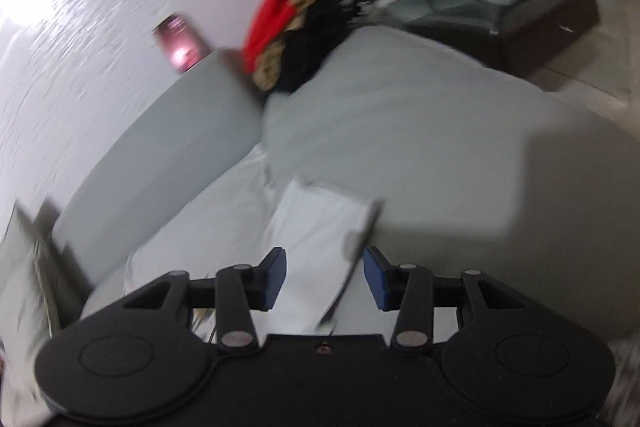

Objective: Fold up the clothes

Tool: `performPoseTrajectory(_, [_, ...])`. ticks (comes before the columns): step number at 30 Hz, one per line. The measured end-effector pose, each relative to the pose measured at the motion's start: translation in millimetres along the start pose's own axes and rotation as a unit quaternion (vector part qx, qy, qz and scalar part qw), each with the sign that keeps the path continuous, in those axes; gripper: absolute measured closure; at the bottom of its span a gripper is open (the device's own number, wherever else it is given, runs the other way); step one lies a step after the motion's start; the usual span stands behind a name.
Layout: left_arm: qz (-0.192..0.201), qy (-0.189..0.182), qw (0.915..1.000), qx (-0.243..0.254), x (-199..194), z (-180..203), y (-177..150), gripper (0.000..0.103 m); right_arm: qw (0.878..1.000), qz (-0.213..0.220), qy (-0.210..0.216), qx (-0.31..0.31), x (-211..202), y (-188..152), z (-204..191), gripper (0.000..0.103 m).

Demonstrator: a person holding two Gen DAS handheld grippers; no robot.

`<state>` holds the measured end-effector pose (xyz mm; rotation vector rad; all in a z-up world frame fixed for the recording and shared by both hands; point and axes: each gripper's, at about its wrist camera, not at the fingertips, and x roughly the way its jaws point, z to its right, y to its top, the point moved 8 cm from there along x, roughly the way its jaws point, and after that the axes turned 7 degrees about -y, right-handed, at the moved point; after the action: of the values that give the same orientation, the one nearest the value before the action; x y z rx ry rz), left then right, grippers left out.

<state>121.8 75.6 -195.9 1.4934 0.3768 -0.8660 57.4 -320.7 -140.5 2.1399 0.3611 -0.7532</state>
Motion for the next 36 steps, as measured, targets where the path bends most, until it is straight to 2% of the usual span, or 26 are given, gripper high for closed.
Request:
performPoseTrajectory(2, [-0.003, 0.000, 1.0000, -0.009, 1, -4, -2, 0.046, 1.000, -0.014, -0.008, 0.026, 12, 4, 9, 0.067])
performPoseTrajectory(6, [-0.003, 0.003, 0.9998, -0.020, 2, -9, -2, 0.045, 0.998, -0.016, -0.008, 0.062, 25, 8, 19, 0.071])
performPoseTrajectory(9, [-0.008, 0.001, 0.9996, -0.026, 5, -11, -2, 0.045, 0.998, -0.012, -0.010, 0.058, 35, 9, 18, 0.072])
performPoseTrajectory(13, [0.001, 0.001, 0.9997, -0.025, 3, -11, 1, 0.045, 0.999, -0.005, -0.032, 0.032, 42, 8, 16, 0.101])
performPoseTrajectory(19, [0.017, -0.002, 0.9993, -0.032, -6, -14, 3, 0.045, 0.998, 0.029, -0.054, -0.025, 35, 14, -4, 0.101])
performPoseTrajectory(24, [0.026, 0.000, 0.9990, -0.035, -12, -18, 4, 0.045, 0.989, 0.059, -0.054, -0.124, 25, 15, -56, 0.101])
performPoseTrajectory(26, [0.031, 0.003, 0.9989, -0.035, -15, -20, 5, 0.045, 0.980, 0.071, -0.045, -0.181, 20, 6, -86, 0.101])
performPoseTrajectory(28, [0.034, 0.005, 0.9988, -0.036, -17, -22, 5, 0.045, 0.965, 0.079, -0.038, -0.248, 18, -9, -115, 0.101])
performPoseTrajectory(30, [0.037, 0.007, 0.9986, -0.038, -19, -25, 6, 0.045, 0.943, 0.085, -0.031, -0.319, 16, -31, -142, 0.101])
performPoseTrajectory(33, [0.041, 0.012, 0.9981, -0.044, -21, -30, 6, 0.045, 0.904, 0.086, -0.020, -0.418, 15, -71, -172, 0.101])
performPoseTrajectory(34, [0.043, 0.013, 0.9979, -0.047, -22, -31, 6, 0.045, 0.891, 0.081, -0.018, -0.446, 16, -85, -178, 0.101])
performPoseTrajectory(36, [0.043, 0.015, 0.9975, -0.053, -23, -35, 6, 0.045, 0.875, 0.048, -0.013, -0.482, 22, -110, -180, 0.101])
